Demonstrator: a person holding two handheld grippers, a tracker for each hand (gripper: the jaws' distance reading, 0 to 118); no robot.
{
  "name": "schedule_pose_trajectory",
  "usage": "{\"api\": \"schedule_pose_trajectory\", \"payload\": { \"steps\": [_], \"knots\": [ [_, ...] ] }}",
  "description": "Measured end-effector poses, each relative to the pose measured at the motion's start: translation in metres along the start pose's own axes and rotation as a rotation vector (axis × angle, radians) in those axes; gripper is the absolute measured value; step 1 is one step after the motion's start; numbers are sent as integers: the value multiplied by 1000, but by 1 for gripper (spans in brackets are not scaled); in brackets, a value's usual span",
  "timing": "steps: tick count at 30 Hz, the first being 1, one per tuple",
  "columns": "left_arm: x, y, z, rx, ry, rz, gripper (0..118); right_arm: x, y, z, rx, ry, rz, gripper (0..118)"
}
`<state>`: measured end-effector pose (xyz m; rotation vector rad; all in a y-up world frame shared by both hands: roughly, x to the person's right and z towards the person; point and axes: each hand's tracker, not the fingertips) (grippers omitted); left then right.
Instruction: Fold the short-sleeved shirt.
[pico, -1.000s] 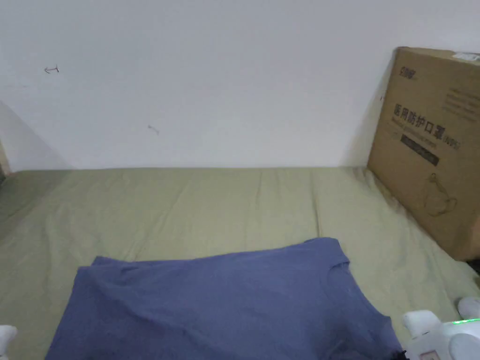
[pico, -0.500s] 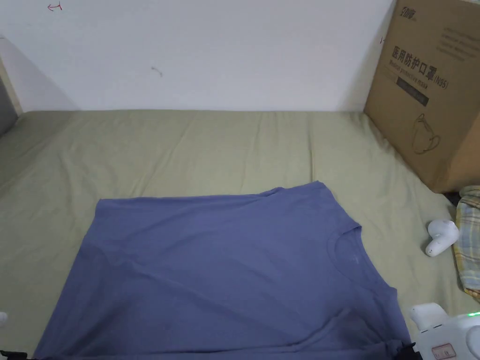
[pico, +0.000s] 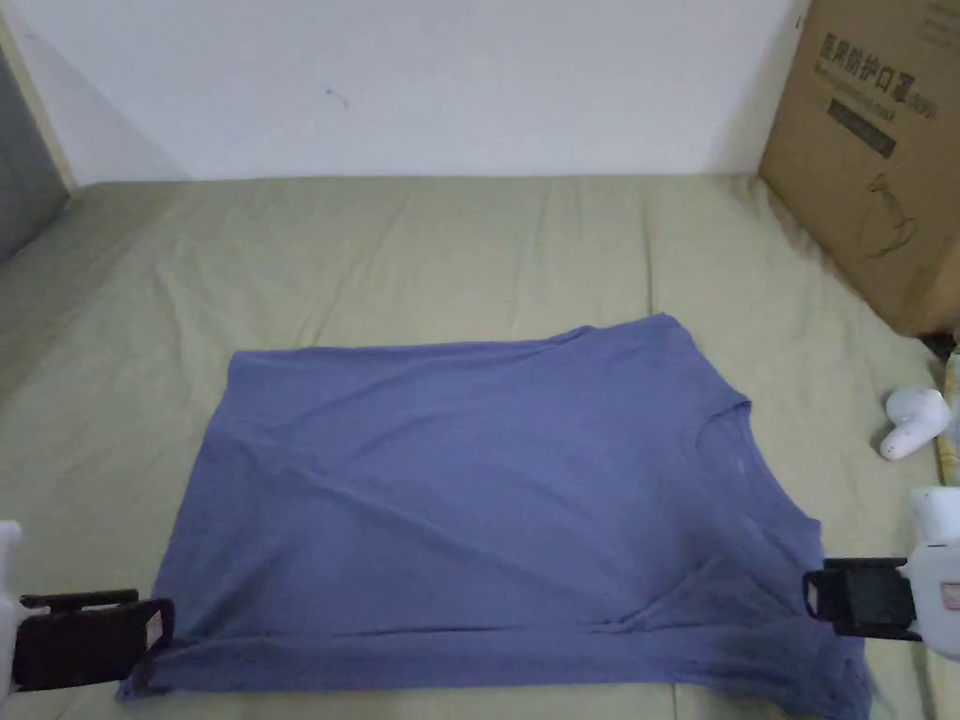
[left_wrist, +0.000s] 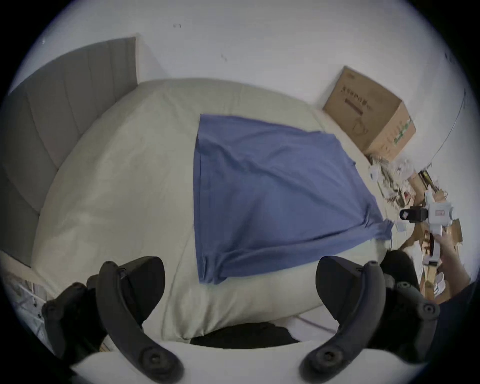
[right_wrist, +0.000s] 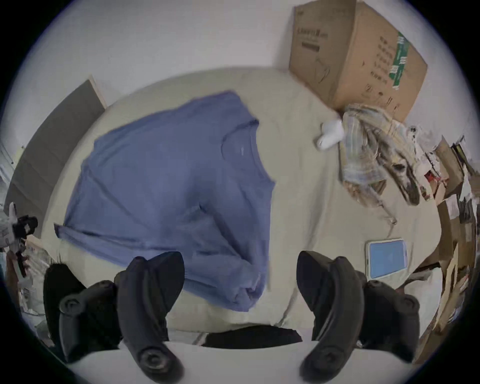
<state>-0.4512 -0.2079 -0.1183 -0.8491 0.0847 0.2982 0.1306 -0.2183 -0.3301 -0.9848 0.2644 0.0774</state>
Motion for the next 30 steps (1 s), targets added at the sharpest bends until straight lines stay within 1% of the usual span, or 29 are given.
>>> {"api": "schedule_pose_trajectory", "payload": {
  "steps": [3, 4, 5, 6, 7, 8, 9, 10, 12, 13, 16, 17, 18, 19, 20, 21, 22, 24, 26, 27, 28, 29, 30],
  "knots": [
    [13, 2, 11, 52, 34, 14, 117, -13, 5, 12, 49, 4, -18, 95],
    [16, 2, 13, 58, 66, 16, 117, -21, 6, 16, 57, 2, -26, 95],
    [17, 2, 16, 52, 110, 29, 116, -26, 7, 21, 72, 14, -56, 94],
    [16, 1, 19, 66, 132, 47, 111, -29, 7, 24, 96, 54, -78, 86],
    [13, -1, 23, 78, 118, 72, 99, -32, 6, 28, 127, 107, -89, 67],
    [10, -3, 25, 88, 91, 96, 74, -36, 7, 31, 149, 129, -90, 33],
    [7, -5, 26, 87, 93, 105, 25, -38, 7, 31, 153, 114, -92, 3],
    [5, -6, 23, 77, 99, 108, 1, -41, 6, 31, 146, 111, -81, 3],
    [-1, -6, 16, 32, 158, 92, 1, -44, 7, 27, 130, 126, -68, 2],
    [-4, -4, 10, -2, 162, 80, 1, -46, 7, 23, 113, 134, -68, 2],
    [-6, -1, -16, -117, 141, 67, 1, -45, 3, 12, 60, 164, -86, 2],
    [-10, 0, -27, -131, 125, 66, 3, -44, 1, 10, 48, 166, -97, 2],
    [-13, 0, -35, -119, 124, 67, 26, -44, -1, 9, 39, 168, -103, 2],
    [-19, -2, -47, -117, 109, 72, 64, -43, -3, 9, 27, 173, -110, 2],
    [-24, -1, -58, -126, 106, 82, 95, -42, -4, 9, 23, 182, -120, 2],
    [-27, 0, -68, -159, 101, 97, 112, -41, -5, 10, 23, 191, -128, 2],
    [-30, 0, -78, -189, 93, 103, 113, -40, -6, 11, 17, 196, -131, 2],
    [-28, -2, -92, -191, 102, 86, 112, -37, -6, 12, 5, 191, -126, 2],
    [-31, -3, -106, -258, 133, 58, 112, -33, -8, 12, -1, 170, -116, 2],
    [-30, -4, -110, -290, 126, 56, 111, -31, -9, 11, -4, 161, -115, 2],
    [-30, -4, -109, -291, 108, 60, 105, -28, -10, 9, -9, 155, -114, 2],
    [-29, -4, -102, -256, 91, 66, 80, -25, -11, 7, -12, 149, -113, 2],
    [-28, -2, -97, -219, 86, 69, 23, -23, -12, 5, -17, 143, -109, 2]
  ]
}}
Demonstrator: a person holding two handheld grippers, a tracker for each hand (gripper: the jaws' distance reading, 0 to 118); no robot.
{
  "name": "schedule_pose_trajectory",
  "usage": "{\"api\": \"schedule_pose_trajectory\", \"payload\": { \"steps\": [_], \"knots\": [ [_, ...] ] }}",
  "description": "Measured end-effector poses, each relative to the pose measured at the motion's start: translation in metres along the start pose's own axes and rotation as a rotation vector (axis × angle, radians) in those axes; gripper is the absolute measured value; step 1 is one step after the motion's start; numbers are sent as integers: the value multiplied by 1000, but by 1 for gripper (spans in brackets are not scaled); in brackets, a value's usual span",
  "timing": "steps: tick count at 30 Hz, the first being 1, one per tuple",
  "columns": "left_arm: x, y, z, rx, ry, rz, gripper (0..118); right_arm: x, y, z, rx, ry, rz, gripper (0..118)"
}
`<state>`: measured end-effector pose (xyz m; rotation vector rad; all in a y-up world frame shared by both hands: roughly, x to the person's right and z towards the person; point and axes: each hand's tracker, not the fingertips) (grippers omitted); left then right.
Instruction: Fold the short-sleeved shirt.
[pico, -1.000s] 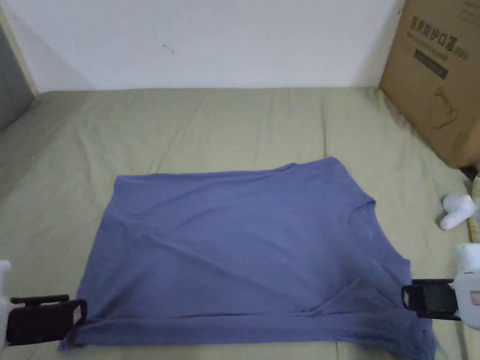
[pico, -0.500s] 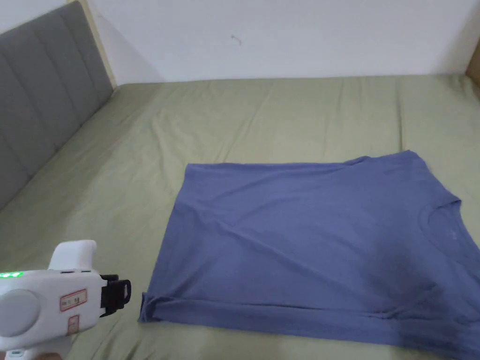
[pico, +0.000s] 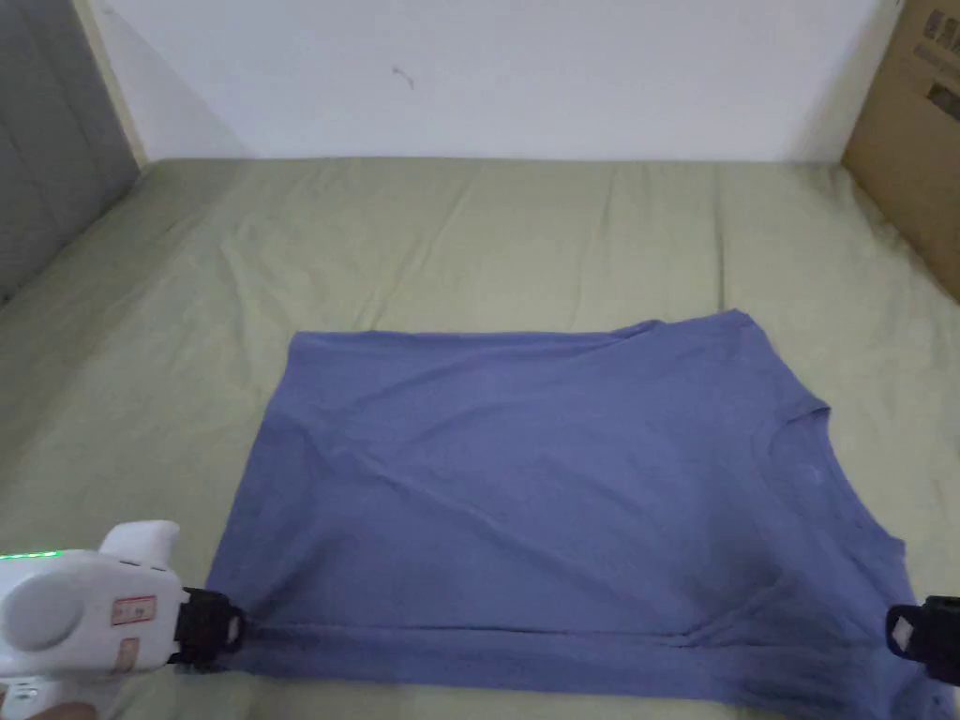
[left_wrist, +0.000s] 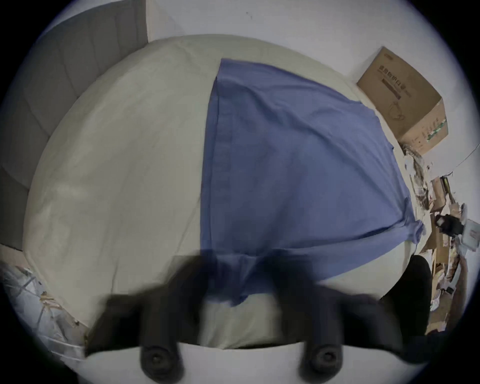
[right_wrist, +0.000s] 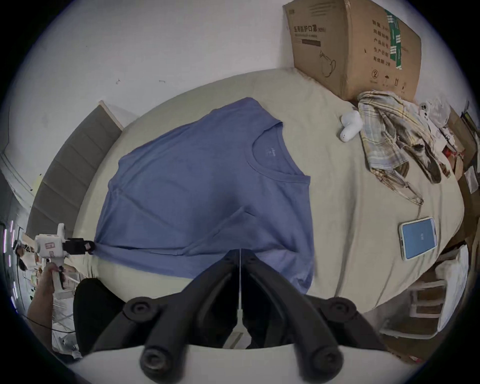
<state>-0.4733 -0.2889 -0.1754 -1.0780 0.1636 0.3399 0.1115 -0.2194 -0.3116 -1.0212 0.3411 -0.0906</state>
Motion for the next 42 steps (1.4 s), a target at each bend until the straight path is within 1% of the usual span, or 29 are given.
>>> {"api": "schedule_pose_trajectory", "payload": {
  "steps": [1, 2, 4, 6, 7, 8, 9, 10, 11, 12, 14, 16, 17, 18, 19, 20, 21, 22, 24, 25, 26, 27, 30, 33, 37, 40, 42],
  "knots": [
    [6, -3, 7, 24, -2, 8, 3, 3, -1, -2, -8, -9, 5, 2],
    [8, -6, 18, 73, -12, 27, 3, 6, -2, -5, -19, -19, 10, 2],
    [10, -10, 32, 115, -42, 39, 3, 11, -3, -10, -35, -27, 15, 2],
    [19, -15, 46, 146, -35, 38, 3, 20, -4, -21, -50, -33, 31, 3],
    [21, -16, 51, 149, -37, 37, 3, 24, -4, -26, -63, -43, 52, 10],
    [23, -18, 55, 157, -41, 40, 3, 25, -5, -31, -79, -63, 73, 29],
    [26, -18, 58, 164, -46, 43, 3, 25, -6, -36, -100, -85, 96, 62],
    [29, -19, 62, 175, -49, 43, 3, 24, -7, -43, -125, -113, 121, 89],
    [31, -20, 65, 180, -52, 40, 3, 24, -7, -51, -165, -138, 139, 103],
    [33, -20, 67, 183, -52, 37, 3, 26, -7, -57, -195, -144, 159, 102],
    [36, -19, 69, 196, -43, 26, 3, 29, -5, -71, -264, -192, 181, 102],
    [38, -18, 70, 195, -34, 22, 3, 34, -3, -81, -338, -198, 201, 102],
    [37, -17, 69, 193, -30, 22, 3, 37, -2, -85, -369, -202, 198, 102],
    [37, -17, 68, 192, -27, 24, 3, 40, -3, -88, -378, -198, 191, 97],
    [38, -17, 68, 191, -26, 26, 3, 43, -3, -90, -380, -182, 188, 82],
    [39, -18, 67, 189, -26, 28, 3, 44, -3, -89, -383, -152, 181, 57],
    [36, -18, 66, 186, -24, 29, 3, 45, -3, -89, -381, -130, 171, 38],
    [36, -18, 64, 181, -22, 30, 3, 44, -5, -86, -371, -129, 162, 35],
    [38, -19, 64, 173, -16, 32, 3, 43, -4, -80, -362, -129, 168, 34],
    [35, -19, 64, 173, -12, 32, 3, 42, -4, -78, -357, -130, 195, 28],
    [35, -20, 65, 174, -13, 33, 3, 41, -5, -74, -342, -129, 207, 17],
    [36, -20, 65, 175, -14, 34, 3, 42, -4, -70, -326, -115, 199, 13],
    [36, -19, 69, 190, -14, 32, 3, 48, 0, -56, -272, -53, 118, 9],
    [37, -15, 72, 228, -15, 31, 3, 48, 9, -41, -207, -46, 111, 9],
    [41, 1, 78, 317, -22, 26, 3, 44, 38, -24, -151, 13, 67, 9],
    [43, 28, 75, 360, -17, 16, 3, 40, 72, -23, -118, 19, 41, 9],
    [39, 54, 62, 352, -15, 21, 3, 37, 96, -31, -111, 41, -3, 9]
  ]
}}
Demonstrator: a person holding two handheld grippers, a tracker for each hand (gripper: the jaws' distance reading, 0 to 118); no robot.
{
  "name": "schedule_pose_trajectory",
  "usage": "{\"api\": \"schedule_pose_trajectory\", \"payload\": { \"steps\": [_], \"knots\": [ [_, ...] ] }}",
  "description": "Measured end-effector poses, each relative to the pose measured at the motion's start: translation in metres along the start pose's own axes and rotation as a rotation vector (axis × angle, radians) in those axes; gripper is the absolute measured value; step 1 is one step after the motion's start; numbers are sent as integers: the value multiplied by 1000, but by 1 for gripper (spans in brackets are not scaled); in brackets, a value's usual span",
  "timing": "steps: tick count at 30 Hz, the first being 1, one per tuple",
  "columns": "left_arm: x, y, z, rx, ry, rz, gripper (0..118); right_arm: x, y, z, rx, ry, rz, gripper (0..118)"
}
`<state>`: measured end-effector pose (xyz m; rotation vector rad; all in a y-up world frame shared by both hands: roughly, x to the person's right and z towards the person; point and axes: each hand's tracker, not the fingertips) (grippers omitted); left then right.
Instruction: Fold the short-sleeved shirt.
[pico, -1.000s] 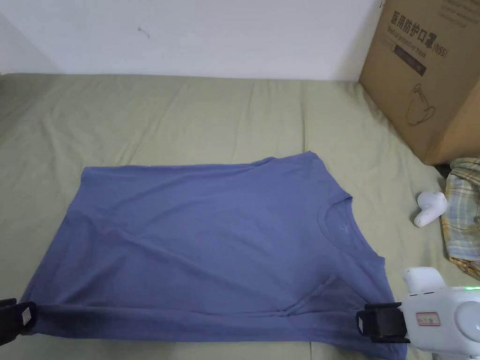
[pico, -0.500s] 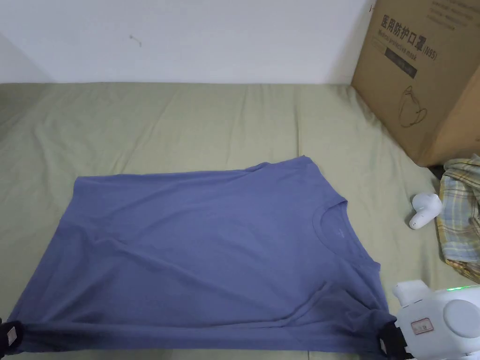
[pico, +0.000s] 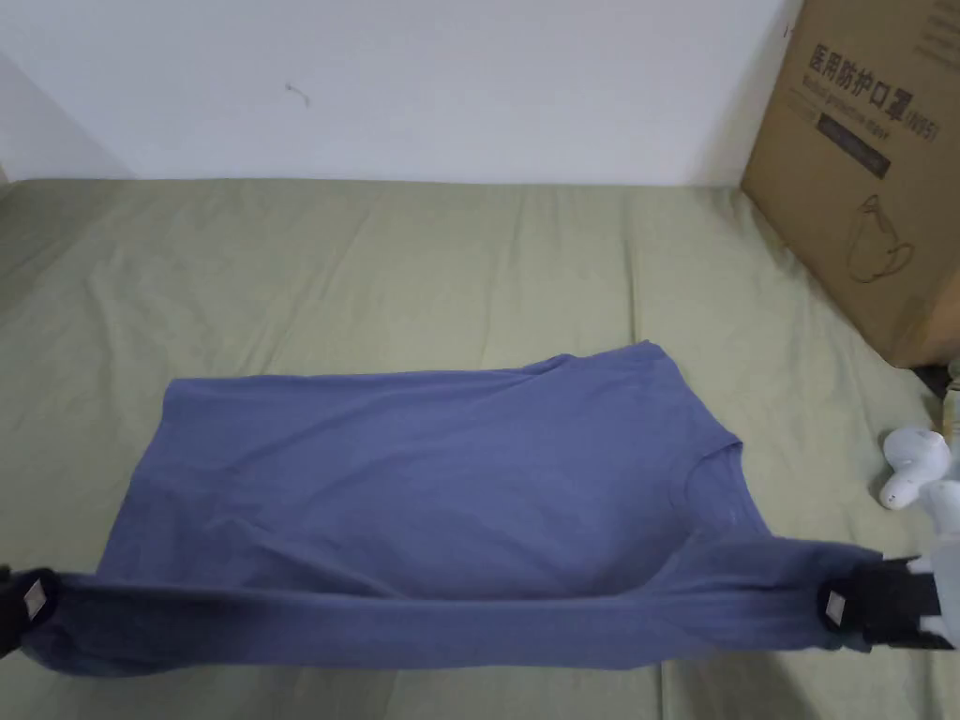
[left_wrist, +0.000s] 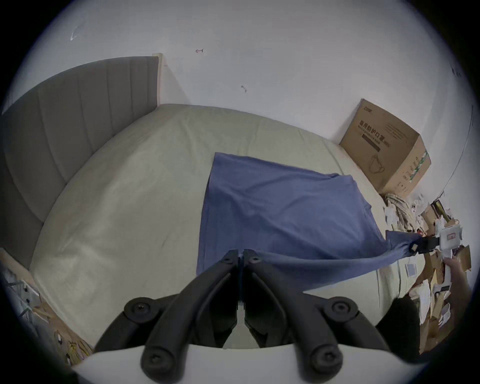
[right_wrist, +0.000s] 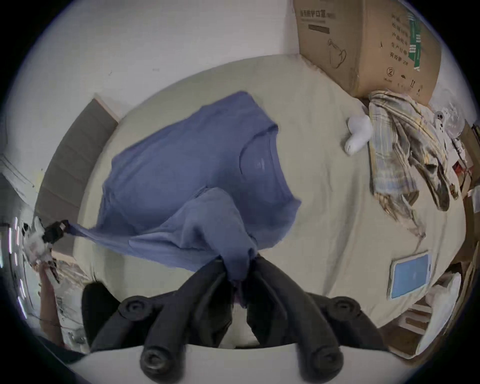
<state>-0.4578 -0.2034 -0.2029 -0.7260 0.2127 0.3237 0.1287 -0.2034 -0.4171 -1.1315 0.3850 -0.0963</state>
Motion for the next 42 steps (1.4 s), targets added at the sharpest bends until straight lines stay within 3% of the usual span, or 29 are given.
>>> {"api": "schedule_pose_trajectory", "payload": {
  "steps": [2, 6, 9, 12, 13, 14, 15, 16, 18, 21, 22, 27, 29, 30, 32, 33, 42],
  "knots": [
    [-1, 18, -29, -22, 13, 1, 3, -1, 30, -17, -16, 22, -35, 9],
    [-8, 40, -86, -72, 39, -18, 3, -4, 73, -65, -43, -21, -18, 9],
    [-12, 47, -119, -115, 46, -8, 3, -1, 93, -103, -77, -32, -66, 10],
    [-20, 46, -141, -140, 46, 31, 5, 0, 99, -128, -81, -67, -85, 20],
    [-21, 45, -146, -141, 45, 36, 8, -1, 98, -133, -67, -92, -84, 29],
    [-22, 43, -149, -144, 59, 37, 16, -2, 96, -134, -45, -130, -82, 45],
    [-23, 41, -149, -145, 76, 30, 37, -3, 93, -134, -24, -156, -79, 74],
    [-23, 39, -148, -146, 79, 27, 52, -2, 90, -132, -2, -153, -84, 91],
    [-25, 37, -141, -138, 79, 25, 70, -3, 82, -122, 33, -135, -98, 96],
    [-22, 30, -121, -118, 103, 10, 117, 2, 74, -102, 88, -138, -80, 96],
    [-21, 29, -111, -85, 88, 3, 118, 0, 69, -92, 110, -137, -64, 96],
    [-14, 18, -59, -43, 56, -26, 116, -21, 40, -45, 197, -157, 47, 96],
    [-11, 10, -39, -44, 22, -24, 104, -29, 27, -30, 238, -109, 62, 94],
    [-9, 7, -32, -43, 14, -21, 79, -32, 19, -22, 263, -92, 62, 78],
    [-7, -3, -17, -60, 0, -15, 18, -39, 7, -11, 310, -50, 61, 11],
    [-5, -7, -15, -72, 4, -16, 1, -42, 3, -9, 311, -63, 60, 1],
    [-23, -14, -50, -169, 81, 14, 2, -43, -5, -19, 268, -37, 72, 1]
  ]
}}
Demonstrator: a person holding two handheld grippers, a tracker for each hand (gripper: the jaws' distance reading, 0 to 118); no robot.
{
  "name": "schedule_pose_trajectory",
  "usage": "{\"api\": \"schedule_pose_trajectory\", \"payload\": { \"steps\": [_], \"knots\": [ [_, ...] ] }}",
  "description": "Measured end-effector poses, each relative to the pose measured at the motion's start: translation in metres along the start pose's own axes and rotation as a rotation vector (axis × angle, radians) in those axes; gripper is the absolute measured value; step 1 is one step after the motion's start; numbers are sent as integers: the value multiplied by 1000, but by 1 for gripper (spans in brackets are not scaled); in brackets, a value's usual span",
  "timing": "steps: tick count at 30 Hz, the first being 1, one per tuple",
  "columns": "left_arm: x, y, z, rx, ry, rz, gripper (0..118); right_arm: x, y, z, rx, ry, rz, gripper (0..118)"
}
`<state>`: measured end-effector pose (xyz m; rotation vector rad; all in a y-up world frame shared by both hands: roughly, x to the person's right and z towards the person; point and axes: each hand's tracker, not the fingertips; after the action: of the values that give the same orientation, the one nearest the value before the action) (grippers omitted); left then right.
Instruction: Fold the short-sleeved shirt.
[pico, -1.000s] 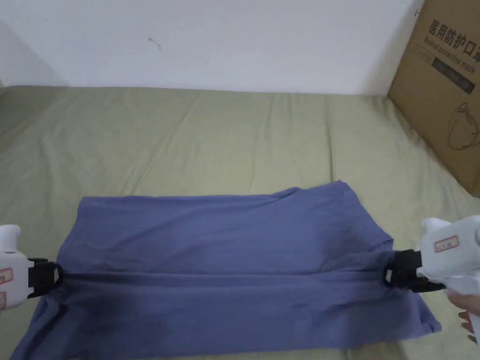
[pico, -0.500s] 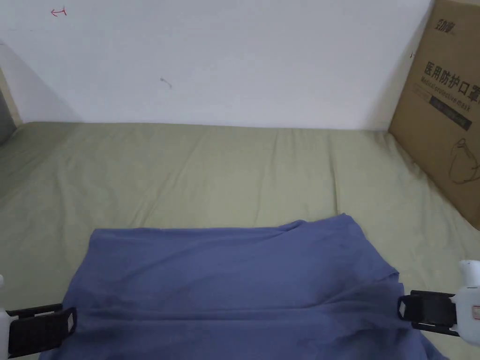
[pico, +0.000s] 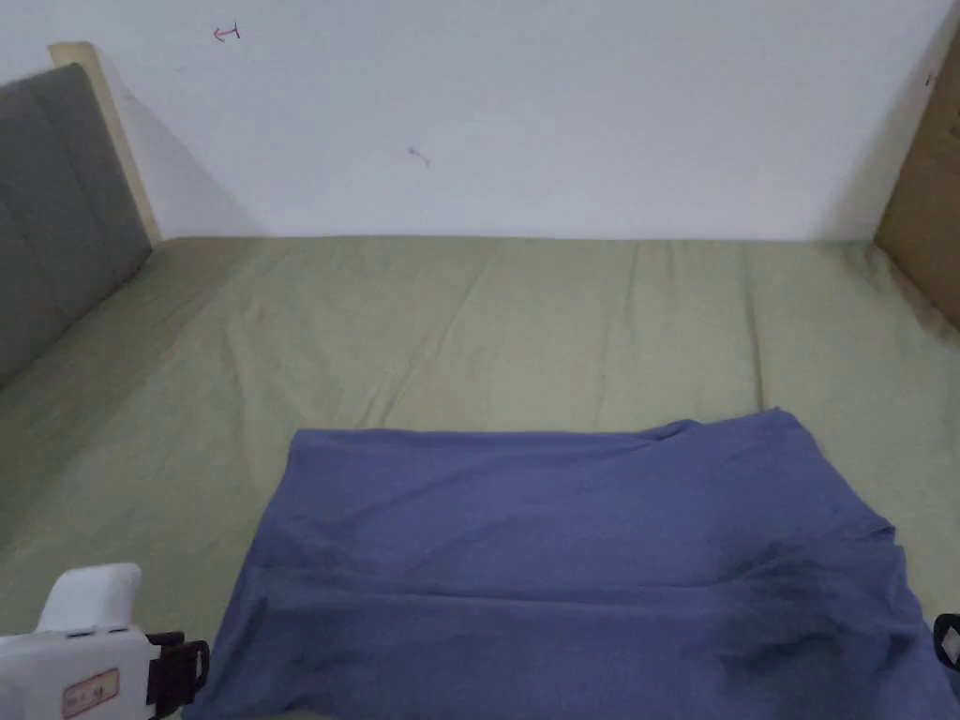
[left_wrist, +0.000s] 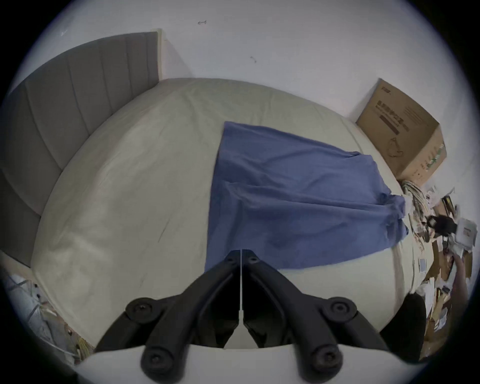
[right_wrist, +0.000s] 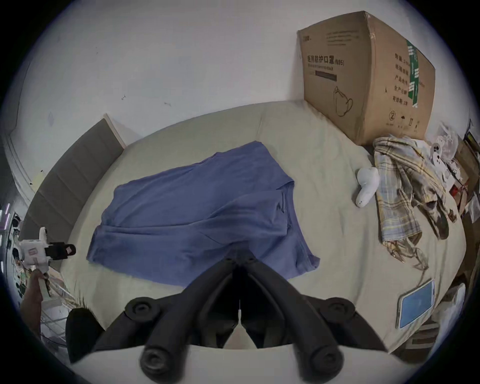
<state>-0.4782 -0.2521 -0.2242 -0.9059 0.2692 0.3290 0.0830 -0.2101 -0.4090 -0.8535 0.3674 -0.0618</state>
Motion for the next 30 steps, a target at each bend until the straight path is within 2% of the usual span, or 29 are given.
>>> {"api": "schedule_pose_trajectory", "payload": {
  "steps": [1, 2, 3, 4, 5, 6, 8, 12, 13, 14, 16, 17, 19, 20, 21, 22, 23, 24, 30],
  "knots": [
    [-10, 5, -16, -10, 17, 23, 6, 2, 0, -3, -11, 2, -6, 1],
    [-13, 6, -24, -22, 31, 30, 22, 2, -1, -6, -17, 2, -10, 1],
    [-17, 7, -35, -44, 43, 37, 61, 4, -2, -8, -26, 3, -17, 1],
    [-21, 8, -50, -77, 58, 44, 95, 5, -2, -11, -35, 6, -24, 1],
    [-24, 8, -62, -98, 74, 44, 117, 7, -3, -13, -43, 9, -30, 1],
    [-25, 16, -68, -80, 76, 43, 117, 8, -4, -16, -49, 10, -35, 1],
    [-28, 26, -97, -156, 107, 33, 115, 10, -6, -20, -58, 8, -43, 1],
    [-11, 9, -102, -197, 125, 5, 116, 17, -7, -23, -53, -24, -41, 1],
    [-6, 4, -87, -193, 118, -11, 111, 21, -6, -24, -53, -31, -42, 1],
    [-2, 6, -78, -155, 59, -36, 98, 24, -6, -24, -54, -36, -44, 1],
    [8, 9, -61, -96, 33, -74, 18, 31, -5, -24, -49, -44, -53, 1],
    [8, 8, -58, -90, -3, -73, 3, 34, -4, -25, -44, -47, -60, 1],
    [11, 11, -47, -76, -19, -48, 3, 43, -3, -27, -41, -50, -84, 1],
    [11, 13, -43, -70, -28, -44, 3, 47, -2, -29, -40, -50, -103, 9],
    [9, 15, -44, -65, -29, -42, 3, 51, -1, -32, -40, -44, -116, 40],
    [8, 16, -42, -57, -26, -43, 3, 55, 0, -36, -43, -42, -124, 77],
    [6, 18, -40, -52, -22, -47, 3, 58, 2, -43, -66, -55, -138, 102],
    [5, 18, -38, -49, -19, -51, 3, 61, 2, -50, -106, -78, -149, 106],
    [-2, 18, -37, -56, -21, -19, 3, 93, -2, -110, -280, -70, -299, 106]
  ]
}}
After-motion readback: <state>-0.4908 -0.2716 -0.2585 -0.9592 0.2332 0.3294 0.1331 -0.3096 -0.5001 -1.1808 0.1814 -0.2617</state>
